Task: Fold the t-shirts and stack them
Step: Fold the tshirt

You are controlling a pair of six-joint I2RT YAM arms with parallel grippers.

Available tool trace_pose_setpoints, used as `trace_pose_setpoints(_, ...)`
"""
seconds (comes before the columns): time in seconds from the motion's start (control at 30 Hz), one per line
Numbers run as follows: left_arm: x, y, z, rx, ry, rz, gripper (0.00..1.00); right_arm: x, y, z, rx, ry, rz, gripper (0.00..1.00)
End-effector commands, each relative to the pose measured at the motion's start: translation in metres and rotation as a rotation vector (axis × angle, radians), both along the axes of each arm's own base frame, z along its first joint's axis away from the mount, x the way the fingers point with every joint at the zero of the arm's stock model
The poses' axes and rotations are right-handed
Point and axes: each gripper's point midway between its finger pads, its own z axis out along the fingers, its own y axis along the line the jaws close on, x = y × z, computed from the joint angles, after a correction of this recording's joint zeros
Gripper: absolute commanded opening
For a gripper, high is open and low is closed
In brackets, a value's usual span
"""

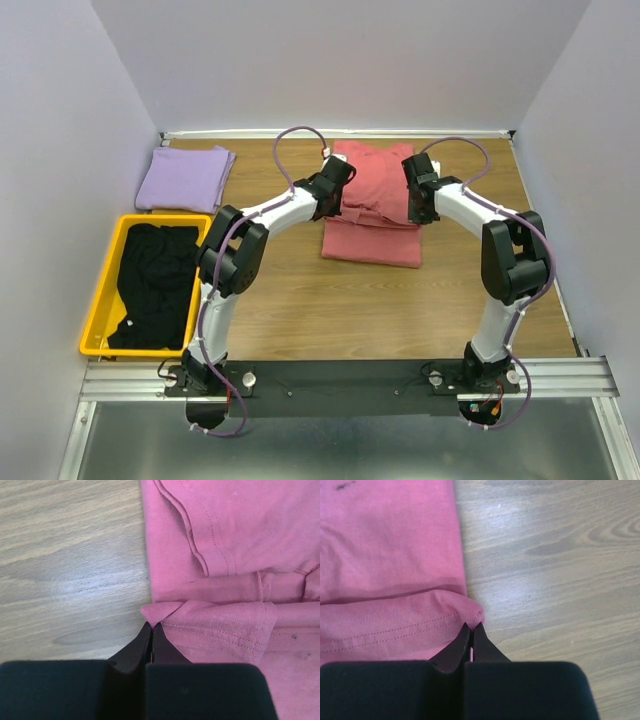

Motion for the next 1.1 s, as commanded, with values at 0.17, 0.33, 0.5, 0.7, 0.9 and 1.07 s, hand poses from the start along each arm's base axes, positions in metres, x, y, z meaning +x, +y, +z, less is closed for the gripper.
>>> trace_pose_setpoints(0.17, 0.003, 0.024, -0.01, 0.036, -0.009, 0.09, 0.0, 0.014, -0.012, 0.005, -0.047, -0.046, -0.01, 0.05)
trace_pose_setpoints(0.33, 0.004, 0.024, -0.006, 0.032, -0.02, 0.094, 0.0, 0.019, -0.01, 0.009, -0.044, -0.061, 0.0, 0.06)
trace_pose_setpoints(0.5, 0.007, 0.025, -0.007, 0.035, -0.032, 0.093, 0.11, 0.02, -0.009, 0.0, -0.046, -0.04, 0.008, 0.18)
trace_pose_setpoints(0.7, 0.005, 0.028, -0.01, 0.033, -0.03, 0.103, 0.21, 0.026, -0.007, 0.003, -0.04, -0.054, 0.014, 0.2)
trace_pose_setpoints(0.9, -0.002, 0.031, 0.018, -0.012, -0.06, 0.105, 0.76, 0.03, 0.008, 0.041, 0.04, -0.134, 0.044, 0.54)
trace_pose_setpoints(1.07, -0.022, 0.041, 0.056, -0.066, -0.091, 0.116, 0.79, 0.019, 0.038, 0.076, 0.147, -0.203, 0.094, 0.57)
